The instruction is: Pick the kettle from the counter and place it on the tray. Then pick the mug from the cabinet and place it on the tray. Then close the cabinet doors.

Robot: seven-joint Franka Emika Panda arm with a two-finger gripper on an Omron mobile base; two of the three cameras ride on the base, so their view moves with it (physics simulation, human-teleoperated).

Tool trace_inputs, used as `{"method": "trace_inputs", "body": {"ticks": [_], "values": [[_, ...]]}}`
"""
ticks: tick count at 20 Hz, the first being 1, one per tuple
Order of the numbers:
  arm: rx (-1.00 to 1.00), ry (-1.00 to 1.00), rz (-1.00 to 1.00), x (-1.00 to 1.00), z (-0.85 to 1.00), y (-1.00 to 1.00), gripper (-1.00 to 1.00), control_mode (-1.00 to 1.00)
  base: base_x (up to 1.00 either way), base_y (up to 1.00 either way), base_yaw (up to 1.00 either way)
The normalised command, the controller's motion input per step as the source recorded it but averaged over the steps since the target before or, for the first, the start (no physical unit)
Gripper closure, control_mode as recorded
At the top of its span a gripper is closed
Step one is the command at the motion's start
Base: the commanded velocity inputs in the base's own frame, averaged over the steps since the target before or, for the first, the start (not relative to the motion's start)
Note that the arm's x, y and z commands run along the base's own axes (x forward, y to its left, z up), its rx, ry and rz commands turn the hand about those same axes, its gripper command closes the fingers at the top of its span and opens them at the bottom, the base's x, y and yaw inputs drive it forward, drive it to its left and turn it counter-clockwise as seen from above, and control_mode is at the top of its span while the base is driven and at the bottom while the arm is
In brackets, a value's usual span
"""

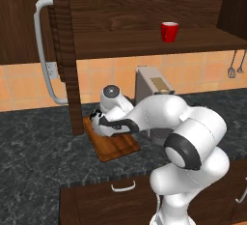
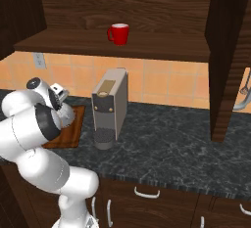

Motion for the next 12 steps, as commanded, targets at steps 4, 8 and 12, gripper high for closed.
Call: {"method": "trace_inputs", "body": {"ticks": [4, 8, 12], "values": [[0.00, 0.00, 0.00, 0.16, -0.24, 0.00, 1.00, -1.00, 0.00, 0.00, 0.00], [0.00, 0.00, 0.00, 0.19, -0.33, 0.00, 1.00, -1.00, 0.00, 0.00, 0.00], [0.00, 0.00, 0.00, 0.09, -0.39, 0.00, 1.00, -1.00, 0.00, 0.00, 0.00]]}}
